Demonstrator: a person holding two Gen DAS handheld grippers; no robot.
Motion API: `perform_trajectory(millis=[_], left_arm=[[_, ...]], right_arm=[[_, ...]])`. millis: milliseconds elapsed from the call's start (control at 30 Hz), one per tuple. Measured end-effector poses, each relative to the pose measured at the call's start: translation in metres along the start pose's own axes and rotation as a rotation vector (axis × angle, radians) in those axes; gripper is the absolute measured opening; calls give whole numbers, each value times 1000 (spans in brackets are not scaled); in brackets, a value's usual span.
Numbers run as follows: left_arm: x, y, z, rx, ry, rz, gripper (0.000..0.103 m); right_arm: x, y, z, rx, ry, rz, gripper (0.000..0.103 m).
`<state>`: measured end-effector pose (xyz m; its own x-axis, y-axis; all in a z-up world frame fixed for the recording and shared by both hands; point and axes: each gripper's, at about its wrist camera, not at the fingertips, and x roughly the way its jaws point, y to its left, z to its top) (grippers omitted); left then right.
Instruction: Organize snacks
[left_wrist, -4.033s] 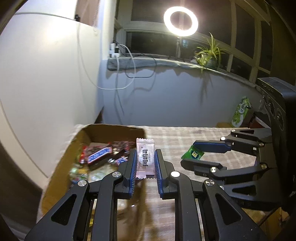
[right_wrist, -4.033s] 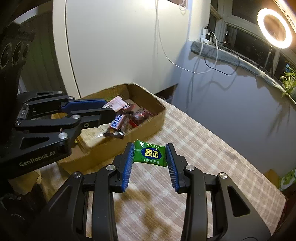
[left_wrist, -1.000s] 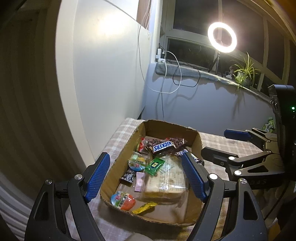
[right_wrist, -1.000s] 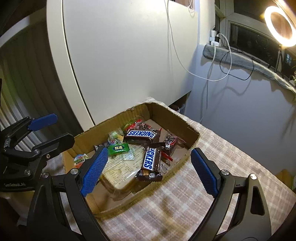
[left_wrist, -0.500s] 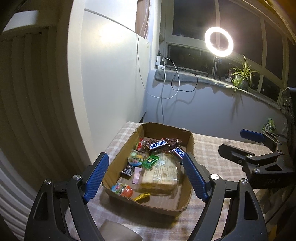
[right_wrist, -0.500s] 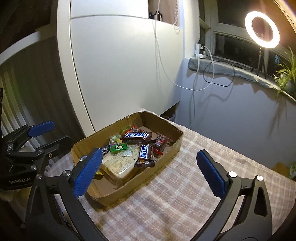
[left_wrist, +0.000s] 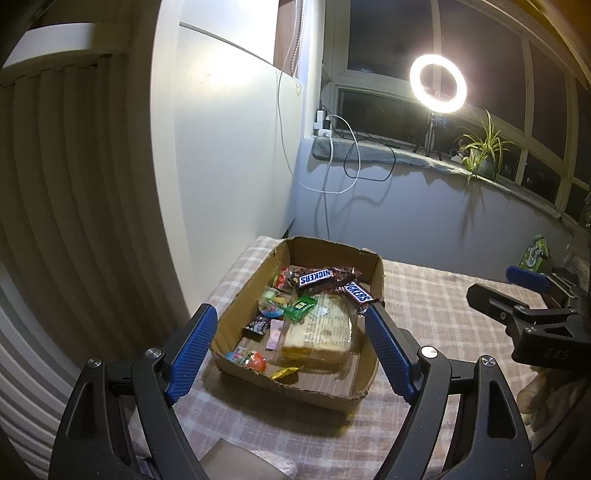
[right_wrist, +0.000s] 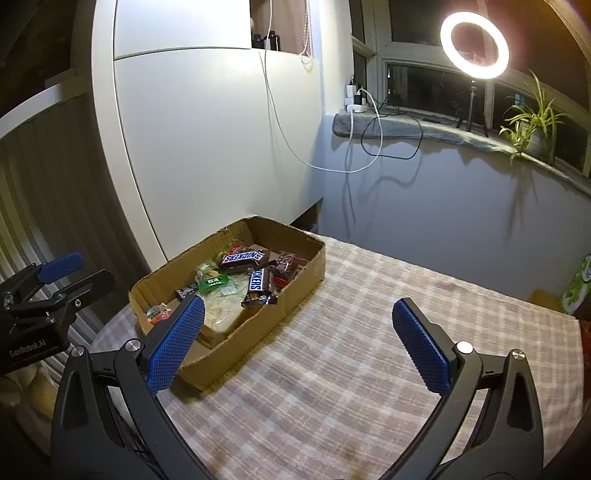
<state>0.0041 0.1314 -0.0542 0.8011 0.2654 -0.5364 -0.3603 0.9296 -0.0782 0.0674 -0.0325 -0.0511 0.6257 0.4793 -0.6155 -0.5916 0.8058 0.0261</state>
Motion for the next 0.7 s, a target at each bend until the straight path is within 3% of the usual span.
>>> perform_trajectory(millis=[700], left_arm=[[-3,-3,0,10,-5,0,82]], right_arm=[[-12,0,0,5,-27,-53,103]])
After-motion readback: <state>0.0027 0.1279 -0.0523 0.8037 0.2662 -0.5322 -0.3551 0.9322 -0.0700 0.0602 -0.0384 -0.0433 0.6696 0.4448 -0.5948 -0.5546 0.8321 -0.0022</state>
